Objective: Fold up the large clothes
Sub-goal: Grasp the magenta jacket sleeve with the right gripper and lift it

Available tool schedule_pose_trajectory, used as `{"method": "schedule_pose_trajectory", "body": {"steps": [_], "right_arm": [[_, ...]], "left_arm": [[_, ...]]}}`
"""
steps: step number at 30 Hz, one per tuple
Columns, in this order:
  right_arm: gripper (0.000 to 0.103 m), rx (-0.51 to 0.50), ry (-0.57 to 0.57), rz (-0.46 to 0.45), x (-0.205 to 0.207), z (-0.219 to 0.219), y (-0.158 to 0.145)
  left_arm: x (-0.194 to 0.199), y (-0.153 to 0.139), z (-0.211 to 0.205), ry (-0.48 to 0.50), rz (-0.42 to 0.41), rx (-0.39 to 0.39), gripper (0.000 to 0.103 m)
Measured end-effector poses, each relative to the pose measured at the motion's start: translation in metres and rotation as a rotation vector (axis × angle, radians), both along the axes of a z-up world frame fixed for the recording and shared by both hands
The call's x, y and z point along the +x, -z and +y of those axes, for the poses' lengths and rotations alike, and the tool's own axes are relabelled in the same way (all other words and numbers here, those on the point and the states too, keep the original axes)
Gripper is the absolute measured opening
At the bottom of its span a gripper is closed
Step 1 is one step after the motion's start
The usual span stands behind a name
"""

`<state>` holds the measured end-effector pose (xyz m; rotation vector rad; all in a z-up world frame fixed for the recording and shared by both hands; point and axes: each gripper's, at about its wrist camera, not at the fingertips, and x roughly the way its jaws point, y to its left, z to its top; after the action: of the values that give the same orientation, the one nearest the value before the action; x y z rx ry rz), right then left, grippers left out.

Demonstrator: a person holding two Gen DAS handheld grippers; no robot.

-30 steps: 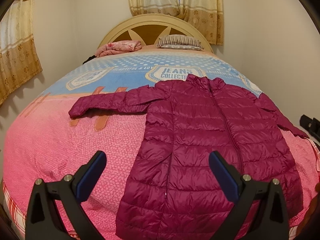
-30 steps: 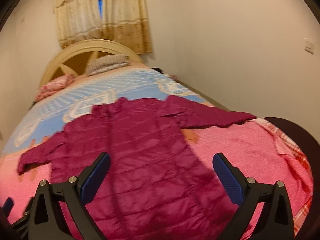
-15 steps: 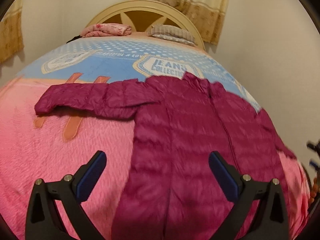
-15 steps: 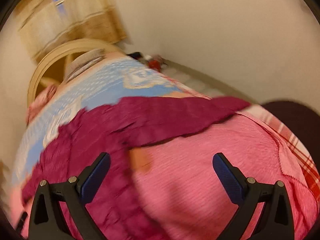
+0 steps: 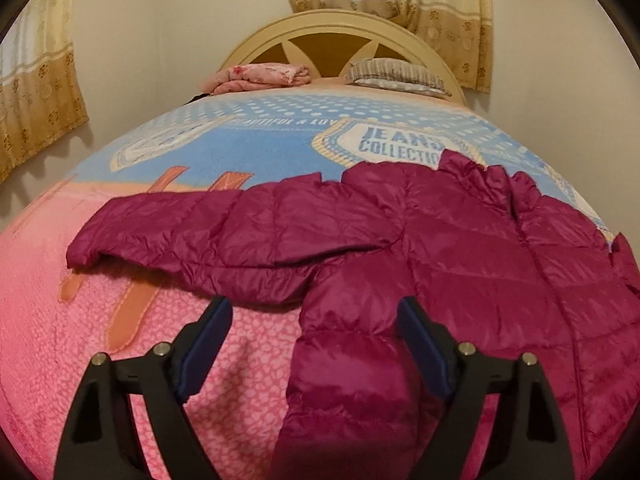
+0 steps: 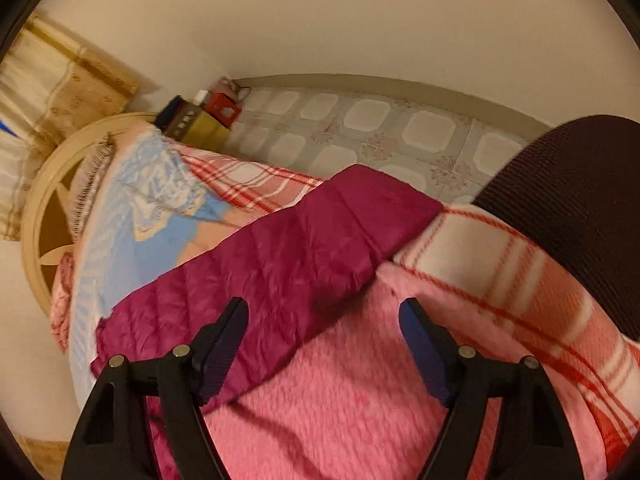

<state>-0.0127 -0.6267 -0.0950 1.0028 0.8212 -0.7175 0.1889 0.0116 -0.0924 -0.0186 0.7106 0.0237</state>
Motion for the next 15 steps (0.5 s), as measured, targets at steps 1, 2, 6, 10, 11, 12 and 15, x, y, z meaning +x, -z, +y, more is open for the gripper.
{"method": "schedule_pose_trajectory", "body": {"steps": [1,2,6,10,11,12,15], "right_arm": [[0.078,0.009,0.019,0.01,0.005,-0.005,0.004],[0.078,0.024,0.036,0.001,0.009,-0.01,0.009],[0.078,0.013,0.088,0.021,0.02,-0.021,0.021],[0.053,0.006,0.092,0.072,0.035,-0.024,0.036],[0.039,-0.019,0.087,0.121,0.039,-0.023,0.038],[0.025,-0.047,0.083,0.167,0.041,-0.021,0.038],[0.007,-0.08,0.052,0.102,0.035,-0.018,0.035]], "left_arm": [[0.003,0.003,0.0,-0.004,0.014,0.005,0.087],[0.007,0.007,0.001,-0.004,0.038,0.002,0.087],[0.016,0.019,0.014,-0.014,0.116,-0.067,0.091],[0.014,0.022,0.018,-0.01,0.142,-0.109,0.098],[0.013,0.023,0.016,-0.006,0.146,-0.1,0.103],[0.013,0.024,0.014,-0.003,0.154,-0.09,0.103],[0.014,0.026,0.009,-0.001,0.172,-0.06,0.103]]}}
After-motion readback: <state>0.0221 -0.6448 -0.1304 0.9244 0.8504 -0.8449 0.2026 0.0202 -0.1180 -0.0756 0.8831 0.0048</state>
